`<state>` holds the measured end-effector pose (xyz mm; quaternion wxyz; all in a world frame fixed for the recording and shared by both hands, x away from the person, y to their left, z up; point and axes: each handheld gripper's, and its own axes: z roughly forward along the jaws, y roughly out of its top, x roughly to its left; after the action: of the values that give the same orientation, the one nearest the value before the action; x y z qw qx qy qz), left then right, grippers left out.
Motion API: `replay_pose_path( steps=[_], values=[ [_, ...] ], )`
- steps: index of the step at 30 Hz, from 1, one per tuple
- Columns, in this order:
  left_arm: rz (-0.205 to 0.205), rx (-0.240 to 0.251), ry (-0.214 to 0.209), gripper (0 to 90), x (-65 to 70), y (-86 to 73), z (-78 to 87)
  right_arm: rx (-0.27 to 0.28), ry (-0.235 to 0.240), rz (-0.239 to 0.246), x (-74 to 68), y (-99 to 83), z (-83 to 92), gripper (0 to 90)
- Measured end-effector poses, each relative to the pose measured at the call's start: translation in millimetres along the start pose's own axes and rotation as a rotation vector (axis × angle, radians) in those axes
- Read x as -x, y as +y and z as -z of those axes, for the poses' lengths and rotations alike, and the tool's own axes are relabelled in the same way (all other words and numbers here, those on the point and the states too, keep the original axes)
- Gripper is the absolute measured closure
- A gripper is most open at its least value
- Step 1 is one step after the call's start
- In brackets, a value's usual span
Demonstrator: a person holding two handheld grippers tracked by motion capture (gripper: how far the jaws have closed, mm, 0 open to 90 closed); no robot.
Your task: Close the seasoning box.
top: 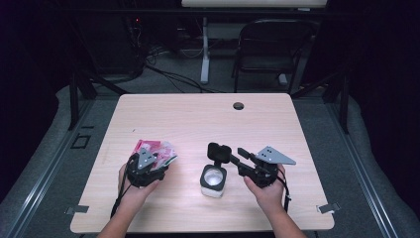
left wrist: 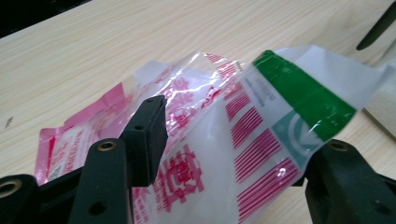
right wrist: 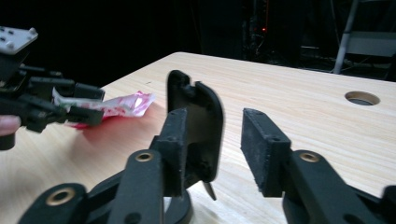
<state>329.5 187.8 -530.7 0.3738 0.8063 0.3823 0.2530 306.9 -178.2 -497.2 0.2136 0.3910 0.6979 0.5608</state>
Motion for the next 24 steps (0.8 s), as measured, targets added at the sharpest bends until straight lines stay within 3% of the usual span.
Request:
replay_pose_path(
  steps=[3, 7, 14, 17, 24],
  values=[
    [-0.009, -0.004, -0.018, 44.5, 3.7, -0.2, -1.9, -0.008, 0.008, -0.008, 3.7, -2.2, -3.7, 51.3],
    [-0.015, -0.004, -0.037, 44.5, 6.8, -0.5, -1.8, -0.091, 0.051, -0.010, 7.7, -7.7, -16.7, 49.0],
    [-0.016, -0.008, -0.051, 44.4, 10.9, -2.0, 0.8, -0.120, 0.067, 0.007, 6.2, -11.1, -30.7, 51.6],
    [-0.010, -0.010, -0.053, 44.4, 11.3, -3.8, 1.4, -0.125, 0.075, 0.010, 5.4, -9.8, -35.1, 57.4],
    [-0.002, -0.006, -0.060, 44.5, 12.1, -5.1, 6.0, -0.139, 0.077, 0.111, -1.9, -8.4, -42.2, 67.2]
  ],
)
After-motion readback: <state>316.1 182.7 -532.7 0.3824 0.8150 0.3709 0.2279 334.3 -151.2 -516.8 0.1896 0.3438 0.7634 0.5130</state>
